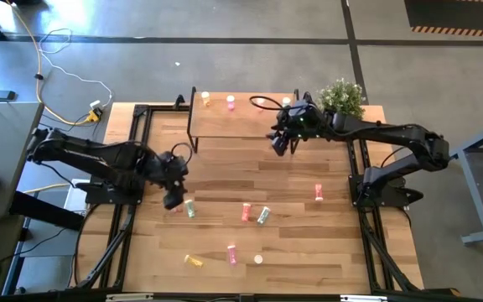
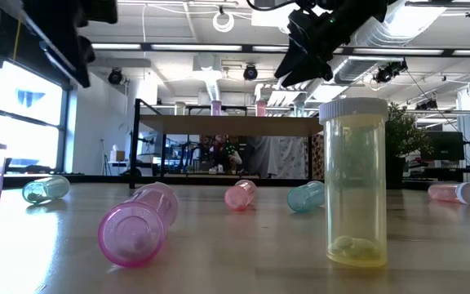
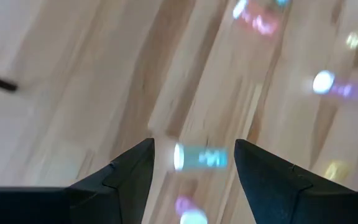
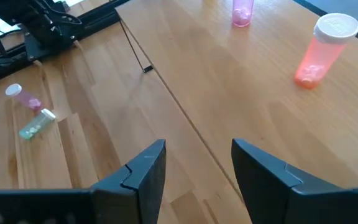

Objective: Pick and place medicine bottles onto shelf by color
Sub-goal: Put the top purple pill bottle on the shelf aligned with other purple pill bottles

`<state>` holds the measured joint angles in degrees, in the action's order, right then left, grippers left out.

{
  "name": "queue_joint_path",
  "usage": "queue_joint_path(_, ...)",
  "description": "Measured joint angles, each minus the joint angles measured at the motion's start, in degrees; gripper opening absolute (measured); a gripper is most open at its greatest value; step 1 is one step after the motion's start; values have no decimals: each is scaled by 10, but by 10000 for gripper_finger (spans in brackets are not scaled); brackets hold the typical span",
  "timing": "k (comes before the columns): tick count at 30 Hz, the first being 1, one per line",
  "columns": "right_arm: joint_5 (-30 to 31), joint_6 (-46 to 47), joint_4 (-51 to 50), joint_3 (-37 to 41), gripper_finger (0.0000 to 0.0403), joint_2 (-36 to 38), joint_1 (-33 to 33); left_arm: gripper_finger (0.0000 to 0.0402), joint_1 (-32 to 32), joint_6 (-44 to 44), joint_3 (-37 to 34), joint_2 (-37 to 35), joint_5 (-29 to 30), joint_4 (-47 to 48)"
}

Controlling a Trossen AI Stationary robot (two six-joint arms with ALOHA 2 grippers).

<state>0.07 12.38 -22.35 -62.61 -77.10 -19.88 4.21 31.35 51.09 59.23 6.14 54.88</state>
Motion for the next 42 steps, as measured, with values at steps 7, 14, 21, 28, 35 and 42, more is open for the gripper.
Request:
queue_joint_path(7,-3,-23,-1,0,174,0,-8,213,80,60,0,-3,27,71)
queue_joint_path(14,-3,-24,-1,0,174,0,-8,213,145,149,-25,-4,29,81)
queue_joint_path(21,-3,-24,-1,0,174,0,-8,207,198,230,-77,-4,37,35)
queue_joint_path(28,-3,-37,-2,0,174,0,-8,207,215,271,-115,0,64,1)
queue_joint_path(35,-3,-37,-2,0,174,0,-8,207,214,293,-148,0,65,-27)
queue_joint_path(42,-3,-37,-2,0,174,0,-8,207,215,306,-170,0,72,-57)
